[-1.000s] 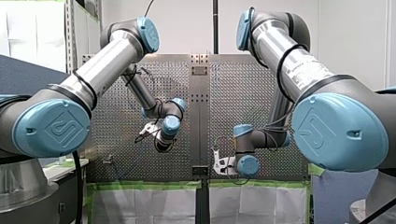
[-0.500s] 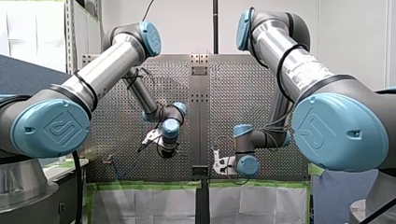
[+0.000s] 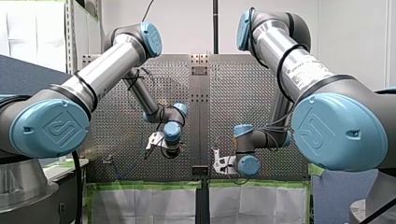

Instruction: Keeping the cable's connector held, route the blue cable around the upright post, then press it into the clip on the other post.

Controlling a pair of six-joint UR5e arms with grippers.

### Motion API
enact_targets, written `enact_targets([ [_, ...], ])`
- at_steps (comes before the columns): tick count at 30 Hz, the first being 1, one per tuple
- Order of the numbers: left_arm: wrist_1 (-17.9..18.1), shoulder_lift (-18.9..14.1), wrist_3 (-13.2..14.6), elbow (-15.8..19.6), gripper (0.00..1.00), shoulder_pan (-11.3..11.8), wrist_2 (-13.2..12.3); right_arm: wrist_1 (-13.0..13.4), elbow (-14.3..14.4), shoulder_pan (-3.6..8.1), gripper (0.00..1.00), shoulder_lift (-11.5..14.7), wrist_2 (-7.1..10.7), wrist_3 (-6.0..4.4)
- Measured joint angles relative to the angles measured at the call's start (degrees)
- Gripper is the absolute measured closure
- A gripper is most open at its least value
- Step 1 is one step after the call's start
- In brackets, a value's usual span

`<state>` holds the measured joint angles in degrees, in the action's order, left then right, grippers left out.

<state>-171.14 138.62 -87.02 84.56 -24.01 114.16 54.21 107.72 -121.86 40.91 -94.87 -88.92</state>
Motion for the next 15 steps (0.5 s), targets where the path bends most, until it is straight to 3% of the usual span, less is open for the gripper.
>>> enact_targets([
  [15,2.08,0.9,-8.1,-0.35,0.01,0.23,3.74,0.19,0.0,-0.34,1.0,0.0,0.93,-0.22],
])
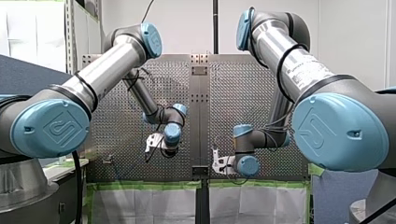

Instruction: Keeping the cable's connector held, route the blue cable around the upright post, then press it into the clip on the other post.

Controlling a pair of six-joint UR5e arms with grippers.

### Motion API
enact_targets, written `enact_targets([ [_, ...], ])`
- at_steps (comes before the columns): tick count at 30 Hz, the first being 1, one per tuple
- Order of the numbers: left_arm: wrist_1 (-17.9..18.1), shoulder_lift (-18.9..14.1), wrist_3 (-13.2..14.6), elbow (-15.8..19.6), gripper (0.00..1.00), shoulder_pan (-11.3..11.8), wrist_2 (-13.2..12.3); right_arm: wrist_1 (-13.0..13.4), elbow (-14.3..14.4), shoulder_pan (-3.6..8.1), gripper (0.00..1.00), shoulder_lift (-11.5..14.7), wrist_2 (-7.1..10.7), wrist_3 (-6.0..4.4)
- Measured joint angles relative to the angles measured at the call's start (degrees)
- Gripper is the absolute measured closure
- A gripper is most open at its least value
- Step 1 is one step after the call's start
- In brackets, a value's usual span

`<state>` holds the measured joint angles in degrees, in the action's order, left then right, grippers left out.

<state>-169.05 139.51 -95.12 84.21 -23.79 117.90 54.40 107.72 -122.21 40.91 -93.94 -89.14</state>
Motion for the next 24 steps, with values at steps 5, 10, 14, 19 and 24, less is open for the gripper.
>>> enact_targets([
  [5,-0.14,2.6,-2.91,-2.31,0.01,-0.71,0.46,-0.15,0.0,-0.04,1.0,0.01,0.24,0.0],
  [10,0.16,4.12,-4.87,-4.81,0.01,-1.04,1.26,-0.23,0.0,-0.03,1.0,0.01,0.51,0.04],
  [14,0.32,4.38,-5.88,-6.39,0.01,-1.07,1.56,-0.18,-0.01,-0.03,1.0,0.01,0.61,0.09],
  [19,0.34,4.54,-6.25,-6.73,0.01,-1.05,1.29,0.03,0.0,-0.03,1.0,0.01,1.01,0.03],
  [24,-0.03,6.49,-6.29,-7.01,0.01,-1.39,-0.11,0.34,0.0,-0.02,1.0,0.01,1.32,-0.01],
])
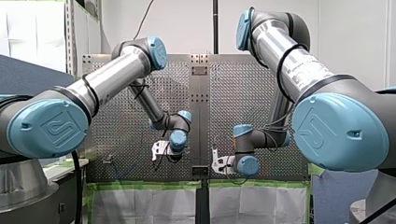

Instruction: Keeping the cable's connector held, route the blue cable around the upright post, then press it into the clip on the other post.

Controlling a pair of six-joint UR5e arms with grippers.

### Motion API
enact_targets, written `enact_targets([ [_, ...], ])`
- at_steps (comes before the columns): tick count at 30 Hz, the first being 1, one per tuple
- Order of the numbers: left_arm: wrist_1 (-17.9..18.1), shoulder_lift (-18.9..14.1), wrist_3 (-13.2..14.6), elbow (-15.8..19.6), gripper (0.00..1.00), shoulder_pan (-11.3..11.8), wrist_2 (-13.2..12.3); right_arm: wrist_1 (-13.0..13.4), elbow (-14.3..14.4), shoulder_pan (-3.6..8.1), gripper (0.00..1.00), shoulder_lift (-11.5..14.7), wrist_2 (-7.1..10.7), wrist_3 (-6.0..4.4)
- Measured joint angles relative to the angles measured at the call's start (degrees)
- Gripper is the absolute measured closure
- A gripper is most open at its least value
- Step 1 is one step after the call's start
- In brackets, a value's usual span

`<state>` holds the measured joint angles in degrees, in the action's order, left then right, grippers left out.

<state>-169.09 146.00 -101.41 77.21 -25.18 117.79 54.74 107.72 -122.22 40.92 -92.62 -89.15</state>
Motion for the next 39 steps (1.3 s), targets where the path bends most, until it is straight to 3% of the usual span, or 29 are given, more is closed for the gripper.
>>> enact_targets([
  [11,1.86,1.14,-0.72,-0.57,0.01,-1.09,-6.0,0.37,-0.02,0.09,1.0,0.0,0.96,-0.02],
  [16,1.9,1.16,-0.76,-0.61,0.01,-1.25,-8.56,0.76,-0.03,0.03,1.0,0.0,2.33,-0.03],
  [39,-0.71,1.16,0.84,-0.59,0.01,-1.28,-17.97,0.88,-0.43,0.57,1.0,0.0,3.98,0.05],
])
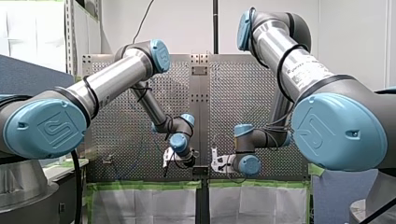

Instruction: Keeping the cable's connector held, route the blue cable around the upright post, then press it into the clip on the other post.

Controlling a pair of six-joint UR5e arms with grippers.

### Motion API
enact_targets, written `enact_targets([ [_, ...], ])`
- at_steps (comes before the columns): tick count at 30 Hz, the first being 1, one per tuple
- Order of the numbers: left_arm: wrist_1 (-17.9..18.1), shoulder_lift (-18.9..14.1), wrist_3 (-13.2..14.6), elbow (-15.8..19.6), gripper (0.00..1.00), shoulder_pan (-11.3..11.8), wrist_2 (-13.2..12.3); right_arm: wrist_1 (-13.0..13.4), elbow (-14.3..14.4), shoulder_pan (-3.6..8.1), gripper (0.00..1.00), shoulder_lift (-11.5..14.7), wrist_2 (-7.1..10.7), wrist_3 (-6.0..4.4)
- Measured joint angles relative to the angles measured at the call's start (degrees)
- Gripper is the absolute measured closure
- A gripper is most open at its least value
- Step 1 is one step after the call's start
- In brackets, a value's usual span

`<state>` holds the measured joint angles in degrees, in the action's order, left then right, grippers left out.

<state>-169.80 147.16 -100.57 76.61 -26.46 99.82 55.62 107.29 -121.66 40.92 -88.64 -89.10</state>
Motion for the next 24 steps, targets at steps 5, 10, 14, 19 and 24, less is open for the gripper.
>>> enact_targets([
  [5,-0.44,0.0,0.14,0.0,0.01,-0.06,-1.17,-0.1,-0.39,-0.35,1.0,0.0,0.89,0.09],
  [10,-0.46,0.0,-0.14,0.0,0.01,-0.41,-2.02,-0.14,-0.56,-0.53,1.0,0.0,1.15,0.21],
  [14,-0.84,0.0,-0.85,-0.01,0.01,-0.79,-2.2,-0.14,-0.69,-0.62,1.0,0.0,1.17,0.45],
  [19,-1.39,0.01,-1.69,-0.01,0.01,-1.42,-2.24,-0.23,-0.85,-0.64,1.0,0.0,1.14,0.7],
  [24,-1.49,0.0,-2.89,-0.01,0.01,-1.97,-3.1,-0.29,-0.87,-0.67,1.0,0.0,1.1,0.84],
])
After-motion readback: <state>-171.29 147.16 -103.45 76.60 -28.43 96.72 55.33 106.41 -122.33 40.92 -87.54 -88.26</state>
